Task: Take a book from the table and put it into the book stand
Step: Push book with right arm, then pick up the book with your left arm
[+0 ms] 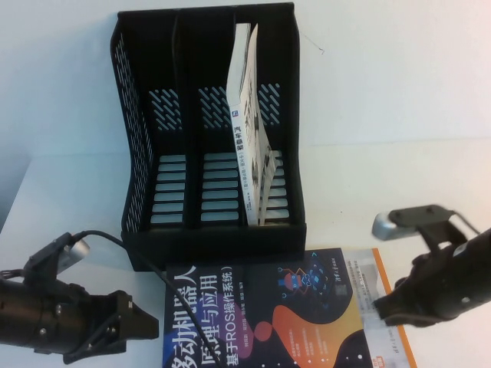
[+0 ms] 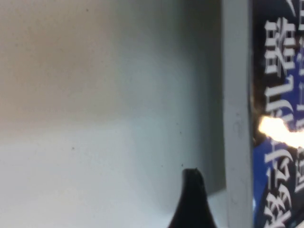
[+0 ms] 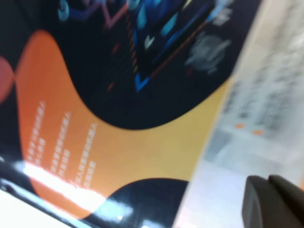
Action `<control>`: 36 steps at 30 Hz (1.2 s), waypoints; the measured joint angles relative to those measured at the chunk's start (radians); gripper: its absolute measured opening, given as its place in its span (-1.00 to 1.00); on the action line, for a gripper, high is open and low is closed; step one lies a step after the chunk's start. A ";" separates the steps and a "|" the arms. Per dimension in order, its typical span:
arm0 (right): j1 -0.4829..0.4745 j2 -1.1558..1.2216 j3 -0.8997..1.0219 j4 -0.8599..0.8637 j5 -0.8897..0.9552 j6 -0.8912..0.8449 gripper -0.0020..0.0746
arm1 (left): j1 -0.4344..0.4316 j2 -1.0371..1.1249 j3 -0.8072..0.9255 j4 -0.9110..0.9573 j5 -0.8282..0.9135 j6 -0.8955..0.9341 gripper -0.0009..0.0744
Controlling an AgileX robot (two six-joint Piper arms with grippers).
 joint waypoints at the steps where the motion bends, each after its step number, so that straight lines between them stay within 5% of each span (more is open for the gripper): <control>1: -0.013 -0.021 0.000 -0.005 0.008 0.010 -0.95 | 0.000 0.016 0.000 -0.012 -0.007 0.002 0.27; 12: -0.140 -0.395 0.001 -0.030 0.112 0.037 -0.95 | 0.000 0.177 -0.004 -0.269 0.033 0.206 0.29; 28: -0.149 -0.626 0.005 -0.072 0.161 0.073 -0.95 | 0.000 0.459 -0.014 -0.580 0.273 0.527 0.28; 36: -0.149 -0.626 0.009 -0.081 0.166 0.079 -0.95 | 0.002 0.494 -0.023 -0.587 0.338 0.542 -0.19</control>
